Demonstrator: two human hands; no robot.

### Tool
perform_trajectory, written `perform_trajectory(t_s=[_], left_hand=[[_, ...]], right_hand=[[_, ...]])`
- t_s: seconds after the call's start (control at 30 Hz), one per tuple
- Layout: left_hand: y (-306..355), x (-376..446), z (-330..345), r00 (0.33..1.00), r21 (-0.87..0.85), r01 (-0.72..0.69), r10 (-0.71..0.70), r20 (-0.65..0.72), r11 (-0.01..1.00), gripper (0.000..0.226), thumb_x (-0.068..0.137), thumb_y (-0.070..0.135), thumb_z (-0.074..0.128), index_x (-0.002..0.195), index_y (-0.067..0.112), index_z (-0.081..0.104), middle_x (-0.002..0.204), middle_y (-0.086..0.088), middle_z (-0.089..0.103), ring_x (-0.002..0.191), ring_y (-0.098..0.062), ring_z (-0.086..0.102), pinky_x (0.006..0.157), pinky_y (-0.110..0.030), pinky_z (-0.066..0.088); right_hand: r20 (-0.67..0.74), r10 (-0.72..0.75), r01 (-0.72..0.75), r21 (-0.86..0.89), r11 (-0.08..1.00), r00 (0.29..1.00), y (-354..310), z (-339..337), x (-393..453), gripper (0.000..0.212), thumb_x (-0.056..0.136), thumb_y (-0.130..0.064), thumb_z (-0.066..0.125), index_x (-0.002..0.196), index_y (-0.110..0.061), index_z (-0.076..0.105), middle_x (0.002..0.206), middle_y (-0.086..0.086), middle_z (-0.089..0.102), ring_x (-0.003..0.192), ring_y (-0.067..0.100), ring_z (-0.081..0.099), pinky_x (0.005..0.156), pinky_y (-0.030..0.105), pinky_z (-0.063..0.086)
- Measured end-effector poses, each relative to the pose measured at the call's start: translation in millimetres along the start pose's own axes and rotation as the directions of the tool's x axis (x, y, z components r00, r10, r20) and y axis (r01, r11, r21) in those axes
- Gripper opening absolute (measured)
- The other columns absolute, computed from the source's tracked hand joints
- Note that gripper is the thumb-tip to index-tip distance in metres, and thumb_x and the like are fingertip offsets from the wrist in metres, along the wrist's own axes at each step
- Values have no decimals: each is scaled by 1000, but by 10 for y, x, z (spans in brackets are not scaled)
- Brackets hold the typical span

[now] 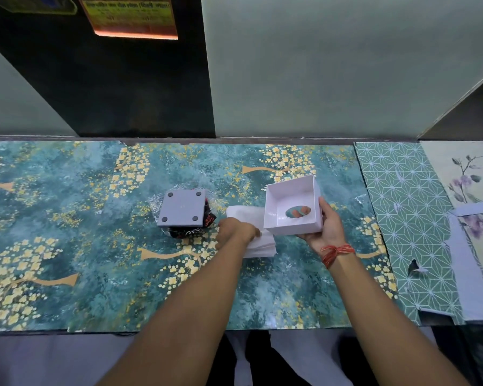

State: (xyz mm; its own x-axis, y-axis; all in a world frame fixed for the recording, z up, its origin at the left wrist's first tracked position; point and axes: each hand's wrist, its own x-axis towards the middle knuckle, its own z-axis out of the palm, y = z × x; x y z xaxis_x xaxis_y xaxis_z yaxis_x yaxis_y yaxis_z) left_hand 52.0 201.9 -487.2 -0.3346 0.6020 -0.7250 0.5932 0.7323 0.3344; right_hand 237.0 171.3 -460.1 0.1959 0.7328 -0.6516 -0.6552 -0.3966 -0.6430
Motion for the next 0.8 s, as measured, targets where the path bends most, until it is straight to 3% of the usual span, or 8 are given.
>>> perform_trajectory(t_s=[0.13, 0.23, 0.37, 0.5, 0.6, 0.67, 0.73, 0.8], left_hand=[[-45, -9, 1, 999, -186, 18, -9, 48, 982, 77, 52, 28, 95, 114, -3, 60, 108, -11, 69, 101, -31, 67, 86, -37, 57], [-65, -25, -40, 997, -256, -13, 31, 67, 967, 67, 53, 26, 95, 102, -1, 58, 94, -10, 64, 88, -28, 63, 84, -39, 58], [-176, -45, -272, 977, -526, -76, 168, 129, 847, 63, 62, 17, 91, 112, 0, 57, 103, -9, 64, 89, -24, 63, 72, -37, 59], [-254, -116, -704, 921, -723, -19, 293, 256, 691, 63, 55, 19, 90, 111, 6, 63, 110, -14, 71, 93, -28, 67, 62, -32, 57], [-285, -215, -926, 850, -759, 83, 352, 393, 646, 55, 44, 23, 88, 95, 11, 71, 86, -8, 76, 70, -23, 69, 59, -29, 59], [-344, -219, -958, 786, -787, 122, 425, 449, 605, 62, 31, 25, 95, 88, 11, 77, 83, -7, 77, 68, -23, 71, 64, -32, 61], [-410, -219, -939, 741, -803, 133, 480, 470, 581, 62, 27, 30, 97, 84, 13, 81, 86, -7, 77, 72, -24, 72, 71, -35, 61], [-452, -225, -891, 726, -792, 126, 489, 484, 597, 61, 26, 33, 98, 82, 13, 82, 86, -7, 77, 72, -25, 72, 72, -34, 61]], right_hand=[[-33, -15, 15, -7, 1000, 999, -23, -83, -32, 33, 95, -42, 47, 99, -16, 67, 86, 9, 69, 73, 24, 68, 69, 40, 57], [-57, -12, 14, 41, 999, 998, -67, -182, -33, 34, 97, -42, 45, 96, -16, 67, 74, 7, 71, 63, 23, 69, 61, 38, 58], [-61, 26, -18, 132, 991, 998, -46, -255, -25, 39, 98, -44, 41, 99, -12, 63, 55, 3, 65, 53, 20, 65, 56, 34, 59], [-40, 146, -140, 125, 982, 989, 276, -145, 39, 37, 97, -41, 47, 111, -10, 61, 62, 6, 69, 52, 20, 68, 49, 36, 58], [-25, 244, -244, 5, 970, 969, 615, 21, 55, 38, 96, -39, 50, 110, -8, 65, 76, 11, 73, 57, 23, 71, 53, 39, 60], [-39, 221, -223, -71, 972, 975, 814, 94, 72, 33, 94, -31, 55, 107, -4, 67, 74, 10, 70, 55, 23, 66, 53, 35, 58], [-86, 68, -91, -292, 952, 994, 934, 126, 79, 24, 90, -18, 57, 100, 1, 69, 71, 9, 66, 62, 25, 61, 53, 28, 51], [-115, -138, 34, -636, 771, 984, 959, 141, 56, 21, 91, -14, 53, 93, -2, 70, 82, 12, 68, 79, 25, 61, 59, 28, 45]])
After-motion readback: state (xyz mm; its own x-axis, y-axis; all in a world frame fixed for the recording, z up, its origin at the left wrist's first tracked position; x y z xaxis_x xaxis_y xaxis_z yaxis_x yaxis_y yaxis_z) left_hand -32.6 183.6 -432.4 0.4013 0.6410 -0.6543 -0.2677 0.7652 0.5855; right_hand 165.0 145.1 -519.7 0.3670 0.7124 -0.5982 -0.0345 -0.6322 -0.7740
